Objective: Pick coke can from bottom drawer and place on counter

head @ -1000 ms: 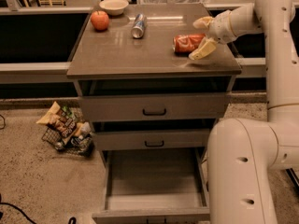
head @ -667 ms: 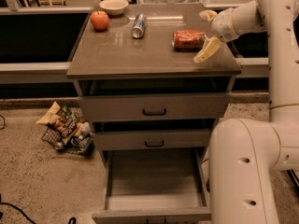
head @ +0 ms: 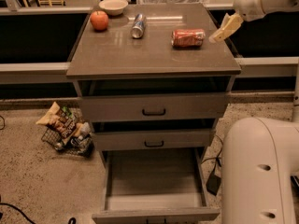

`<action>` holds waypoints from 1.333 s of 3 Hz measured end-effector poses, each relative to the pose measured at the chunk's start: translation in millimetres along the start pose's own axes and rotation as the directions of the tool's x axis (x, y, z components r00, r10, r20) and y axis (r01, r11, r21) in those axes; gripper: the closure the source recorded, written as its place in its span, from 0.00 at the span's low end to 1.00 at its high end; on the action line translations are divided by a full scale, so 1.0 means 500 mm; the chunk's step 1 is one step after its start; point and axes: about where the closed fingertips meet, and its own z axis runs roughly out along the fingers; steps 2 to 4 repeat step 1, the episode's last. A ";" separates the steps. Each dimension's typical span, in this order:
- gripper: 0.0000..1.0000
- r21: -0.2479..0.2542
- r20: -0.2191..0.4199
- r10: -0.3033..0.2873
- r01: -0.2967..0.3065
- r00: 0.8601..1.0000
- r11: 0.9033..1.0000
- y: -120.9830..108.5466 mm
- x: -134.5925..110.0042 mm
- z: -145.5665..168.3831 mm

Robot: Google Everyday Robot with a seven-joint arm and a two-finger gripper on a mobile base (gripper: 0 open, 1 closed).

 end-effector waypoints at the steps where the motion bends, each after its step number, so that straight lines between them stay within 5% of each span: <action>1: 0.00 0.041 0.000 -0.031 0.031 1.000 0.999 -0.022 -0.042 -0.058; 4: 0.00 0.041 0.000 -0.031 0.031 1.000 0.999 -0.022 -0.042 -0.058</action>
Offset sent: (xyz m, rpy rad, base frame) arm 0.0000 0.0000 0.0000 0.0000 0.0000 0.0000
